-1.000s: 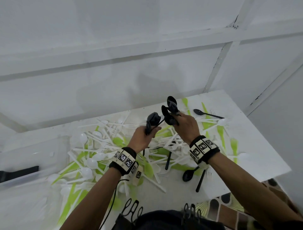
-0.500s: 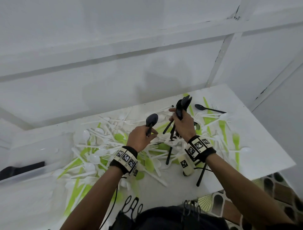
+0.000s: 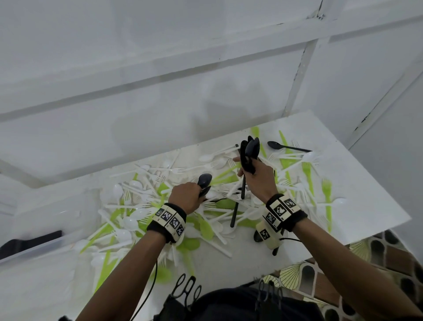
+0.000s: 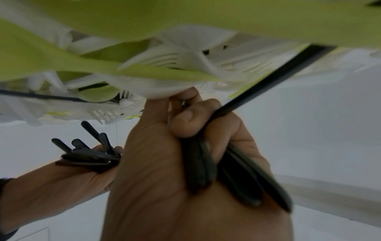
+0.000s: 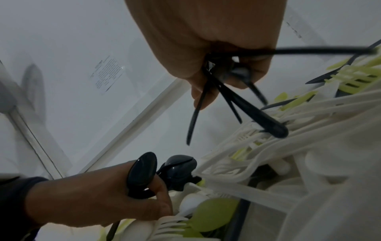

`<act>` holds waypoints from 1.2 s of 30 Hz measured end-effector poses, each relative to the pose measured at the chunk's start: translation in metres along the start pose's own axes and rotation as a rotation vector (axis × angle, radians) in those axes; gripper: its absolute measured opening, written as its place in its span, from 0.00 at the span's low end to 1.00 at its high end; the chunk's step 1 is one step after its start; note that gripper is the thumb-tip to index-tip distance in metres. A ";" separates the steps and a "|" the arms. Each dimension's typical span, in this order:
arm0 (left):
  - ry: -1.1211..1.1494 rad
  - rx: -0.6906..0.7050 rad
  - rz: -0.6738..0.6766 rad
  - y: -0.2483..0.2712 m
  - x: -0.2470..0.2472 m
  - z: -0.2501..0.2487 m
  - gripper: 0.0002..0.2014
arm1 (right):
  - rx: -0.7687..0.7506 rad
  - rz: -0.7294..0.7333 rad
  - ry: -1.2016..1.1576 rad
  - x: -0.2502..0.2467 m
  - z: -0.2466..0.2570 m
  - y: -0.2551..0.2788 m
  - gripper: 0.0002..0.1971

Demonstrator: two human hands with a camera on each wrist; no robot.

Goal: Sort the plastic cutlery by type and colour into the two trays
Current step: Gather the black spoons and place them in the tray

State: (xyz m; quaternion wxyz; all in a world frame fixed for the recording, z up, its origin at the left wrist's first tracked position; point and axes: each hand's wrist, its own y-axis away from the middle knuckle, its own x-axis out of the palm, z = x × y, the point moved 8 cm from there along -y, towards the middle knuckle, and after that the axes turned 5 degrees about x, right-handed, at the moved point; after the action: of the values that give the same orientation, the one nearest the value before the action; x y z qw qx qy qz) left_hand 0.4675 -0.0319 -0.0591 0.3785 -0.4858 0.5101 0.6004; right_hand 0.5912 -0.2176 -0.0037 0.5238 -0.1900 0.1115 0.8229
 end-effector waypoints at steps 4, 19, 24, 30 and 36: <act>-0.024 0.031 -0.009 -0.003 -0.005 0.000 0.14 | -0.003 0.044 -0.033 0.008 0.004 0.003 0.11; -0.043 0.195 -0.004 -0.013 -0.007 -0.010 0.19 | 0.138 0.139 -0.165 0.020 -0.008 0.009 0.12; -0.070 0.229 -0.012 -0.015 -0.016 -0.006 0.17 | 0.118 0.219 -0.130 0.030 0.000 0.014 0.12; -0.111 0.112 -0.024 -0.010 -0.036 0.015 0.12 | 0.142 0.218 -0.146 0.030 0.002 0.011 0.12; -0.046 0.123 -0.111 0.003 -0.053 0.026 0.11 | 0.141 0.270 -0.097 0.038 0.004 0.008 0.12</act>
State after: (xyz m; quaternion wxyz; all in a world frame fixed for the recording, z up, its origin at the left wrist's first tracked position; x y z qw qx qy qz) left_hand 0.4726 -0.0045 -0.0068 0.4518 -0.4752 0.5097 0.5569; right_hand 0.5687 -0.1882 -0.0171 0.4251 -0.0963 0.1680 0.8842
